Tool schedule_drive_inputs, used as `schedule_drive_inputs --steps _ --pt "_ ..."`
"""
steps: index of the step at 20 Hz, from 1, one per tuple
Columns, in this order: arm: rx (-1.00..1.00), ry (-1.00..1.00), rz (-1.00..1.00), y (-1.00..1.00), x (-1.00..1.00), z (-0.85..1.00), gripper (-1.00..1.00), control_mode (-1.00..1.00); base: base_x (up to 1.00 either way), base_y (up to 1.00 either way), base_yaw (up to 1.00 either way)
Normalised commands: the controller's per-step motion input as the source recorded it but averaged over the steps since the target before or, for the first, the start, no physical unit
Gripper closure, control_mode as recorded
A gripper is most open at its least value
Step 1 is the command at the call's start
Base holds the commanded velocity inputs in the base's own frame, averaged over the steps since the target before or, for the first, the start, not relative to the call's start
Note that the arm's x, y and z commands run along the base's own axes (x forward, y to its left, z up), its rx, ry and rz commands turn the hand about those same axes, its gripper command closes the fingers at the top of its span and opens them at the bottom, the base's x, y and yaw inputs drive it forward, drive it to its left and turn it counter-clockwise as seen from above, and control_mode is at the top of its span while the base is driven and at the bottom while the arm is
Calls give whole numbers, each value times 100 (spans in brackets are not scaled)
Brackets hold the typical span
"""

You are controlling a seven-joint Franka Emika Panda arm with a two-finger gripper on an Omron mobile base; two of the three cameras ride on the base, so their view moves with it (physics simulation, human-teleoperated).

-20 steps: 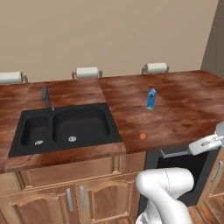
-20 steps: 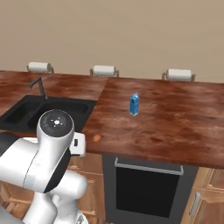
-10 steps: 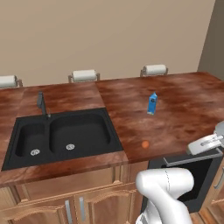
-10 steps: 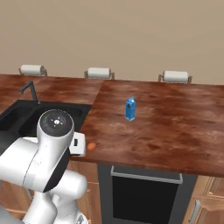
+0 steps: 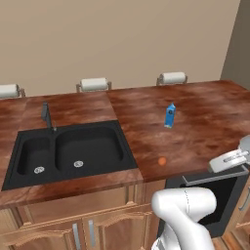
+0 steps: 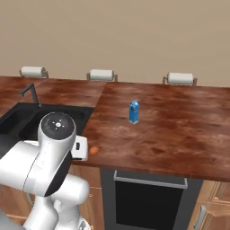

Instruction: Gather the eggs and milk located in the vicinity of the sink area and place them right next to the bowl.

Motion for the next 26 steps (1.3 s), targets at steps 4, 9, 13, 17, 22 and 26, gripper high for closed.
schedule_drive_inputs --steps 4,9,13,17,22,26 --pt "0 13 -3 0 19 0 -100 -100 0 0 0" --pt "-4 14 -5 0 28 -9 -100 -100 0 0 0" --pt "-8 2 -3 0 29 -27 -100 -100 0 0 0" --pt "-8 2 -5 1 39 -33 -100 -100 0 0 0" --pt "-7 0 -5 1 37 -34 -100 -100 0 0 0" --pt "0 0 -3 0 33 -26 -100 -100 0 0 0"
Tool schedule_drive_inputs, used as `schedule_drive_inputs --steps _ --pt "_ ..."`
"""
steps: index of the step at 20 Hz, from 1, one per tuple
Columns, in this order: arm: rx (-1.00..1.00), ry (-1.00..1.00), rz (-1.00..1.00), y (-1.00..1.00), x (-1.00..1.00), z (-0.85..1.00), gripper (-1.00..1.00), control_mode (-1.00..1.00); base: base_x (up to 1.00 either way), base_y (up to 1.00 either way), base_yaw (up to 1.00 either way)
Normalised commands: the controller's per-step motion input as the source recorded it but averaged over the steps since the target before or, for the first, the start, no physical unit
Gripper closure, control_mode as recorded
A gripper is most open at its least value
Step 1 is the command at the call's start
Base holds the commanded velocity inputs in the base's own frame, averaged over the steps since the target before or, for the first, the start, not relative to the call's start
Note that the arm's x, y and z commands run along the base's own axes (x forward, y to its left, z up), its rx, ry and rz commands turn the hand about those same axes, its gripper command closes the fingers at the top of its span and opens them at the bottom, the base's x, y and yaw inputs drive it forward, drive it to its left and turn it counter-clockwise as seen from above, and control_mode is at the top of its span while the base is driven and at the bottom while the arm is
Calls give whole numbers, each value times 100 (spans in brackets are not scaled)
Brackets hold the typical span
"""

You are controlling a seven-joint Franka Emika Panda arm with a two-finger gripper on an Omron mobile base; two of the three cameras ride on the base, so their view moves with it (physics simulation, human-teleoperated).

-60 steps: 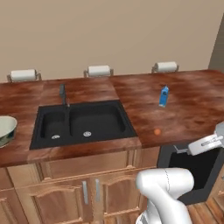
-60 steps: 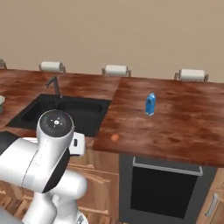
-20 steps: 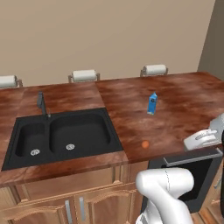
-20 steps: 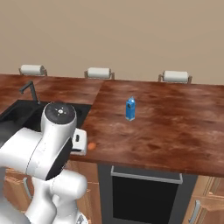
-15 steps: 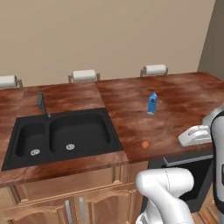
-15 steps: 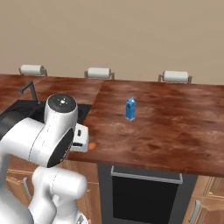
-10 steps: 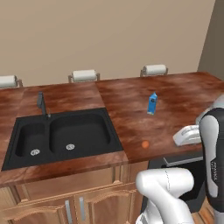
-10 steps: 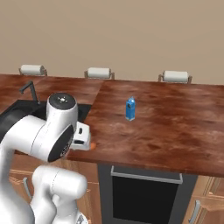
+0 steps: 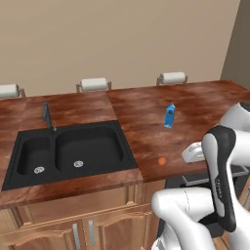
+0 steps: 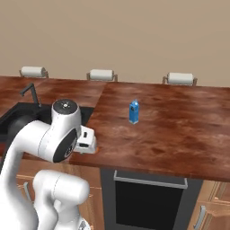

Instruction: Gather the eggs and milk located in the vicinity of the sink area and place them right next to the bowl.

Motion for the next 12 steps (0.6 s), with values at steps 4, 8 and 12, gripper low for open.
schedule_drive_inputs --steps 4,8,12 --pt "0 0 -4 0 32 -20 -100 -100 0 0 0" --pt "0 0 -4 0 32 -20 -100 -100 0 0 0" --pt "0 1 -4 0 33 -26 -100 -100 0 0 0"
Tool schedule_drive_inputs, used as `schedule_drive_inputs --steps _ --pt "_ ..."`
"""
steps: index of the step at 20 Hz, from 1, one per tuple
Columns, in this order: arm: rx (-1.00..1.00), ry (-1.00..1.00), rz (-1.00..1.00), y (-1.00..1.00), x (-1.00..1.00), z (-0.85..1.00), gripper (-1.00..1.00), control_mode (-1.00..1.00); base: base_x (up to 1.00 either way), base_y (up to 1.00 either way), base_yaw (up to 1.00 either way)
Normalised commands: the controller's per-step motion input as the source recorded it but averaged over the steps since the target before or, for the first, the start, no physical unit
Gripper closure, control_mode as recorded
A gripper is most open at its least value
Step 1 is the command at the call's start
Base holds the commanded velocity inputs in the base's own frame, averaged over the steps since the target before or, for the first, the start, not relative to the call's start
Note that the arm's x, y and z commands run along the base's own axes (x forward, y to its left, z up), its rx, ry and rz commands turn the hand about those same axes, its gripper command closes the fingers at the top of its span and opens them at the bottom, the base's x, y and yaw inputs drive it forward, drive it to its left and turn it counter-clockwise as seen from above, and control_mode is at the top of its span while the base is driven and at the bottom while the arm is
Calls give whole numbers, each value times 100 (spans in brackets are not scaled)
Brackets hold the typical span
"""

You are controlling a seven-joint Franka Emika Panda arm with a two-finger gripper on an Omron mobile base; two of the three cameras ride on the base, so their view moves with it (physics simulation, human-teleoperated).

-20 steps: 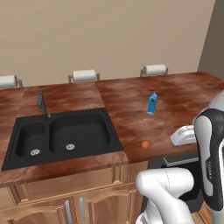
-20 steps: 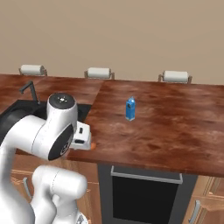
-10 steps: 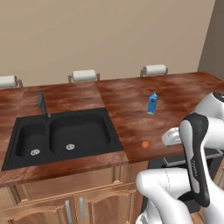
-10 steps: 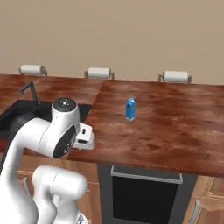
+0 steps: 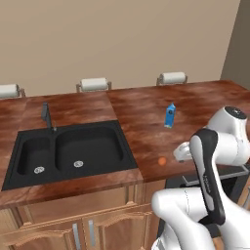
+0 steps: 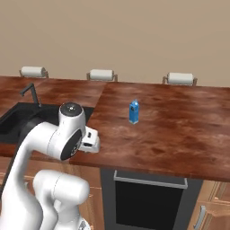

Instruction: Gather the eggs and milk located in the vicinity of the sink area and place them right next to the bowl.

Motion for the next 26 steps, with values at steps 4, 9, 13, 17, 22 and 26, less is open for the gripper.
schedule_drive_inputs --steps 4,9,13,17,22,26 --pt "0 2 -3 0 35 -29 -100 -100 0 0 0" --pt "0 3 -3 0 38 -30 -100 -100 0 0 0" --pt "0 7 -3 0 41 -26 -100 -100 0 0 0" --pt "0 10 -3 0 43 -27 -100 -100 0 0 0" --pt "0 8 -3 0 43 -30 -100 -100 0 0 0" --pt "0 5 -3 0 42 -33 -100 -100 0 0 0"
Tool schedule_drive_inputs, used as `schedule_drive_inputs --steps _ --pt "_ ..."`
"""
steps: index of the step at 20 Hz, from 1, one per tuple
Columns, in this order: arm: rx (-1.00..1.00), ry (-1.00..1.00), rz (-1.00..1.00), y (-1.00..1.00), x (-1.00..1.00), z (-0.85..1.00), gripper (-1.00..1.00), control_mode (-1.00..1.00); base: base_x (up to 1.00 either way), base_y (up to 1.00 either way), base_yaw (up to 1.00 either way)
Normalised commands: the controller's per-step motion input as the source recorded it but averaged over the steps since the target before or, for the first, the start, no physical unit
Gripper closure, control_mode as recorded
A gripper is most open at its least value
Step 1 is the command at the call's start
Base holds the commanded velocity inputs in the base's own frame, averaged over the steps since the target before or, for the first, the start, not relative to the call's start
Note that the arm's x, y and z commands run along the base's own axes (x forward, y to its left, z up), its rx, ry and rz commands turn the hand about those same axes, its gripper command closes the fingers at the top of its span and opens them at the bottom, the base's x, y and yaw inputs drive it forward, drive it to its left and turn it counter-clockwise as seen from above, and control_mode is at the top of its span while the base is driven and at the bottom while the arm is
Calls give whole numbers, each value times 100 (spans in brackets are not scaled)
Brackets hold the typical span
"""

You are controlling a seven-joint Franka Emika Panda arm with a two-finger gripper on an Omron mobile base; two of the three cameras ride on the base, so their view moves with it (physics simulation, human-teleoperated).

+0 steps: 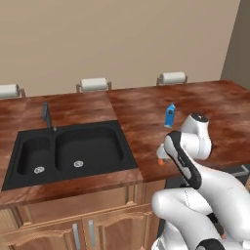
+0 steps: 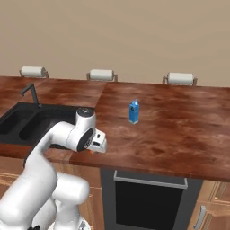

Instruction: Gather the eggs and milk located in the vicinity of the sink area and place them right next to the bowl.

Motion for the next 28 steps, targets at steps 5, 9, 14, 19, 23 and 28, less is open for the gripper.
schedule_drive_inputs --steps 5,9,14,19,23,28 --pt "0 4 -3 0 41 -32 -100 -100 0 0 0" --pt "0 3 -3 0 40 -31 -100 -100 0 0 0" --pt "0 2 -3 0 39 -28 -100 -100 0 0 0" --pt "0 2 -2 0 39 -25 -100 -100 0 0 0" --pt "0 2 -3 0 38 -24 -100 -100 0 0 0" --pt "0 1 -2 0 37 -25 -100 -100 0 0 0"
